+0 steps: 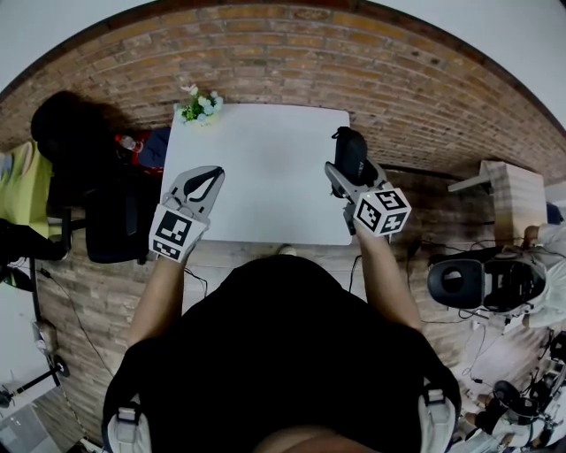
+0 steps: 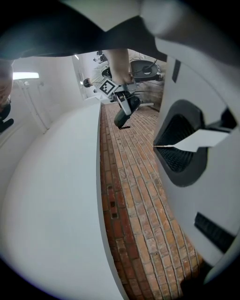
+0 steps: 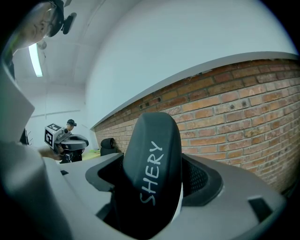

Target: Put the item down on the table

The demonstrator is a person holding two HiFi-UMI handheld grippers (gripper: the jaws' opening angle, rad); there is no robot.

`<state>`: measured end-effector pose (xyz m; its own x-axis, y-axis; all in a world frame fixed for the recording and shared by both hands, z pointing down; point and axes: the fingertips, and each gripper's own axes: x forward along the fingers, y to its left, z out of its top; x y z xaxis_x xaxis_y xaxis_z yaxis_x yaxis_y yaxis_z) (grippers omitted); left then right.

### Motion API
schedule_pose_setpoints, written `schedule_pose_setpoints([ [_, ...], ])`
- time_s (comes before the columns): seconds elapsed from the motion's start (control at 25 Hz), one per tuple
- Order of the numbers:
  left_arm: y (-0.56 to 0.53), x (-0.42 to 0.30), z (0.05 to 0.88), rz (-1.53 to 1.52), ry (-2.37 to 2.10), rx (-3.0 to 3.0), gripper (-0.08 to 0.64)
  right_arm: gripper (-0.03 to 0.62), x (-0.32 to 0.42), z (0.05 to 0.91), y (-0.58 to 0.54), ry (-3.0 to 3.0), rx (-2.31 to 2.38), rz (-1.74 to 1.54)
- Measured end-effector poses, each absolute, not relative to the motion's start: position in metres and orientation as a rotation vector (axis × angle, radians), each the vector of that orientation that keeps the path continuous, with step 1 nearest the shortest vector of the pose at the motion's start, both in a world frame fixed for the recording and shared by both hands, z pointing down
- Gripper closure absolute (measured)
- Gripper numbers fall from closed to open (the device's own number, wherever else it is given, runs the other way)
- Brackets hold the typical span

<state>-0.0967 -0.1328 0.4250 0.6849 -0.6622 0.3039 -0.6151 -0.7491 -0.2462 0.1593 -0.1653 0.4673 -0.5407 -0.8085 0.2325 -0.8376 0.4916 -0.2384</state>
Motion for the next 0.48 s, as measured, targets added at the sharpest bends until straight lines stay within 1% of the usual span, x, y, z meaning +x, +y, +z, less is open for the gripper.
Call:
schedule_pose_setpoints([
  [0.48,-0.159,-0.067,0.425,-0.583,1.071,-2.758,0.543,0.213,0.187,0.471,-0.191,-2.650,1.429,0.511],
])
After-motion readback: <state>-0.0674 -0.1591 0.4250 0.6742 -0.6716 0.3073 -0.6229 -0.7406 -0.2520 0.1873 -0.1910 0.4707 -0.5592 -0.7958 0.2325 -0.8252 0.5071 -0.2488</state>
